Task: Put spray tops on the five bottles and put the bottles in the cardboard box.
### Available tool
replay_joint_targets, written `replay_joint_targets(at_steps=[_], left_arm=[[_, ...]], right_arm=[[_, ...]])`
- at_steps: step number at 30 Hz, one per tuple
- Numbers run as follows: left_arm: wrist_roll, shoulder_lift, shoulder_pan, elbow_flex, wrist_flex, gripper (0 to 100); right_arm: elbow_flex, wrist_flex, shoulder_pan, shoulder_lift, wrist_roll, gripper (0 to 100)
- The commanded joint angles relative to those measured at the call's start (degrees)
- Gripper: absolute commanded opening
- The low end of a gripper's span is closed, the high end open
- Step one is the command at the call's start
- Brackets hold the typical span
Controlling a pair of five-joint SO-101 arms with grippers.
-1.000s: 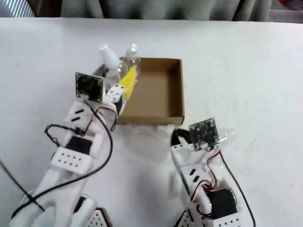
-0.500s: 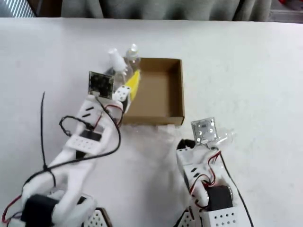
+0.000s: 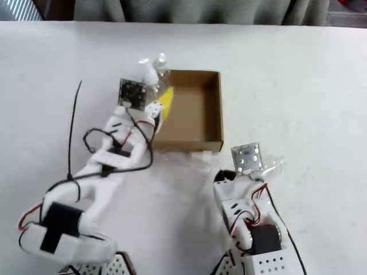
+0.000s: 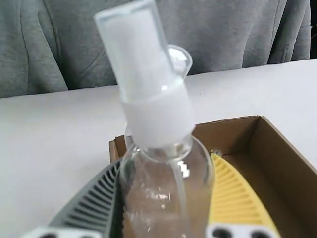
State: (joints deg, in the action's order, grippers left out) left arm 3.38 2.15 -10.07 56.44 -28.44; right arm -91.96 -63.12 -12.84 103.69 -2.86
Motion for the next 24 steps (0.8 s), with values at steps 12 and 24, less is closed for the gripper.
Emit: replay_joint_targets(at_steps=[12, 24], left_arm=[[-0.53, -12.7, 1.8, -9.32, -9.49, 2], [-0.44, -15.52, 2.33, -10.81, -9.49, 2]], right_arm=[[0.79, -0.31, 0.75, -0.4, -0.09, 1.7], [0.79, -0.48, 0.75, -0.4, -6.33, 1.7]])
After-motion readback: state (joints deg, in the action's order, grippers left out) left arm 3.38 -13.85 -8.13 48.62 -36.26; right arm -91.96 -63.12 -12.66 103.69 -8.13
